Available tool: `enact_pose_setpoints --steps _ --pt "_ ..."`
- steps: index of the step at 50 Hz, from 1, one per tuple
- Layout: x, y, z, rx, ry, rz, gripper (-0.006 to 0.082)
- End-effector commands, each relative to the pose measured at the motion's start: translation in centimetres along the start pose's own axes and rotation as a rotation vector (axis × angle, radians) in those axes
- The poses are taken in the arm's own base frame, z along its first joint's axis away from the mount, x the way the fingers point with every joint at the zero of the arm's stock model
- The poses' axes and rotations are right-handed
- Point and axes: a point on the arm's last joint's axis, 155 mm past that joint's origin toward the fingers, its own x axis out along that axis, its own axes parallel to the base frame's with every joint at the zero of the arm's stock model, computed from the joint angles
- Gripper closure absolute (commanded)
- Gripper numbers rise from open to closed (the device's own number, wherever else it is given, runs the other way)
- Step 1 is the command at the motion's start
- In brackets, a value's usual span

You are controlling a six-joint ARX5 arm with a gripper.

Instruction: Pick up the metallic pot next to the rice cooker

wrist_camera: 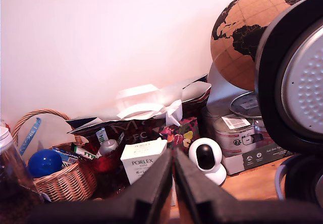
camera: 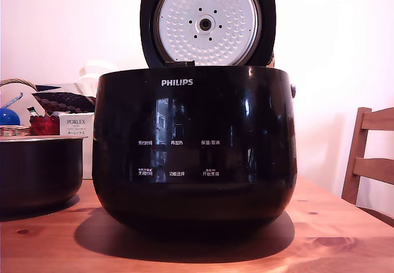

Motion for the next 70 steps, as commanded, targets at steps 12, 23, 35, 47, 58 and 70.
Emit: enact_pose_setpoints --steps 12,23,35,47,58,70 --pt "-0.3 -2.0 0.7 0.082 -0.019 -0.116 0.0788" --pt "-2.0 -4.4 1.2 0.267 0.029 -0.291 0.0789" --pt "-5.3 -5.0 -1.3 0.481 0.278 -0.459 0.0789" --pt "-8.5 -6.4 -7.1 0.441 0.653 -0.653 0.0788" --pt "-9.2 -7.7 -10.6 0.401 0.85 -0.758 0.0469" --pt "-7.6 -6.4 -13.1 0.499 0.958 -0.726 0.0351"
